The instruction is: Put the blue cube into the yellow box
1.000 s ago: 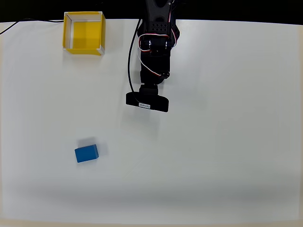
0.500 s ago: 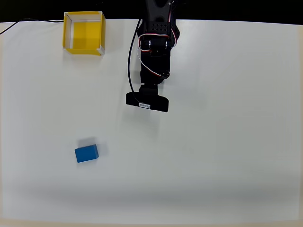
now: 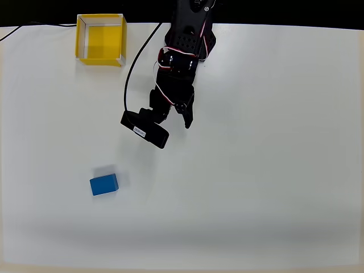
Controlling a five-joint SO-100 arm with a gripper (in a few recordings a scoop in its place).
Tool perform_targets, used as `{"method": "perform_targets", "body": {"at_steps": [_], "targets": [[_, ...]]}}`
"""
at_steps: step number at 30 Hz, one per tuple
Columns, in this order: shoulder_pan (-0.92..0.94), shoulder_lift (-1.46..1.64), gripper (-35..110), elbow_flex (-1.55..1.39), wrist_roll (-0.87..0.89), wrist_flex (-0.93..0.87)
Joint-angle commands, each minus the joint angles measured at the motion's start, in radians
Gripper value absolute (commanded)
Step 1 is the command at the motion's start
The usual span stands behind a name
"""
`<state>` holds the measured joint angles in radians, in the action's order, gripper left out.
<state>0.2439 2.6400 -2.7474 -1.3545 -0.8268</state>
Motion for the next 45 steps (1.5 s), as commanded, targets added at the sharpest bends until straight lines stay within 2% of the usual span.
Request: {"method": "perform_targets", "body": {"at_steps": [1, 8, 12, 17, 31, 45], "targets": [[0.107, -0.230, 46, 0.301, 0.048, 0.115], [0.262, -0.600, 51, 0.607, 0.038, 0.195], [0.342, -0.810, 50, 0.830, 0.118, 0.204], [0.394, -1.022, 50, 1.072, 0.259, 0.117], [0.330, -1.417, 54, 1.577, 0.548, -0.129], [0.265, -1.623, 53, 1.836, 0.630, -0.276]]}}
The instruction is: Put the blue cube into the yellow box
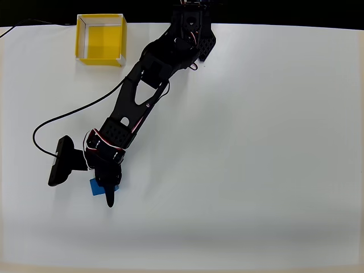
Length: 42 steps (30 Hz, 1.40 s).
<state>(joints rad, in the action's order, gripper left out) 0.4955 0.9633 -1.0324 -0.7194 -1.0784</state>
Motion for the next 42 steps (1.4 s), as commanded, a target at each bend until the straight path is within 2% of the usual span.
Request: {"method": "perform_targets", "body": {"at_steps": [1, 26, 42], "targets": [[0.018, 0.052, 53, 0.121, -0.011, -0.031], [0.063, -0.144, 51, 0.321, -0.023, -0.025], [0.051, -0.181, 37, 0.377, -0.044, -0.021]]}}
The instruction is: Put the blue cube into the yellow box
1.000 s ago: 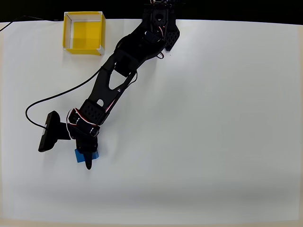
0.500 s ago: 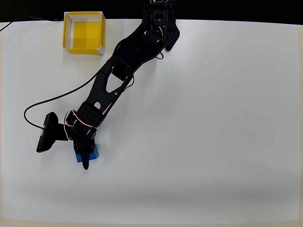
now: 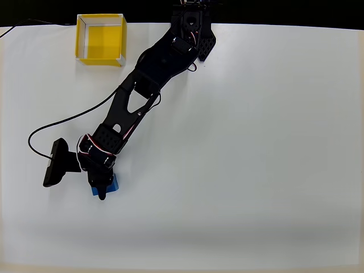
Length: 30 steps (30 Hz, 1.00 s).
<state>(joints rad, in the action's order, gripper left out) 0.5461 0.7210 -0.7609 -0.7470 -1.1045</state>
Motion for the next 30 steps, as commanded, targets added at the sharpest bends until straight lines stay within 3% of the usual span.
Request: {"method": "perform_targets", "body": {"at_steps": [1, 30], "targets": [[0.000, 0.058, 37, 0.107, -0.017, 0.005], [-0.044, 0.110, 20, 0.086, -0.069, -0.043]]}}
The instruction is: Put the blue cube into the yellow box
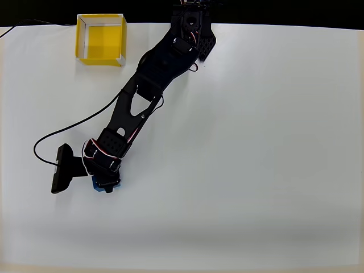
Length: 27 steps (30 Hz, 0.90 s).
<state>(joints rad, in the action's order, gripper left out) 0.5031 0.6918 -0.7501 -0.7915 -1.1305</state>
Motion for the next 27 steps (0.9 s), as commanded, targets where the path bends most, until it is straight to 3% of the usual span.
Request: {"method": "perform_targets", "body": {"at_steps": [1, 9, 19, 27], "targets": [[-0.002, 0.167, 20, 0.057, -0.031, -0.017], [0.005, 0.518, 18, -0.124, -0.138, -0.025], [0.094, 0.942, 17, -0.526, -0.324, 0.117], [0.310, 1.342, 17, -0.862, -0.368, 0.015]]}}
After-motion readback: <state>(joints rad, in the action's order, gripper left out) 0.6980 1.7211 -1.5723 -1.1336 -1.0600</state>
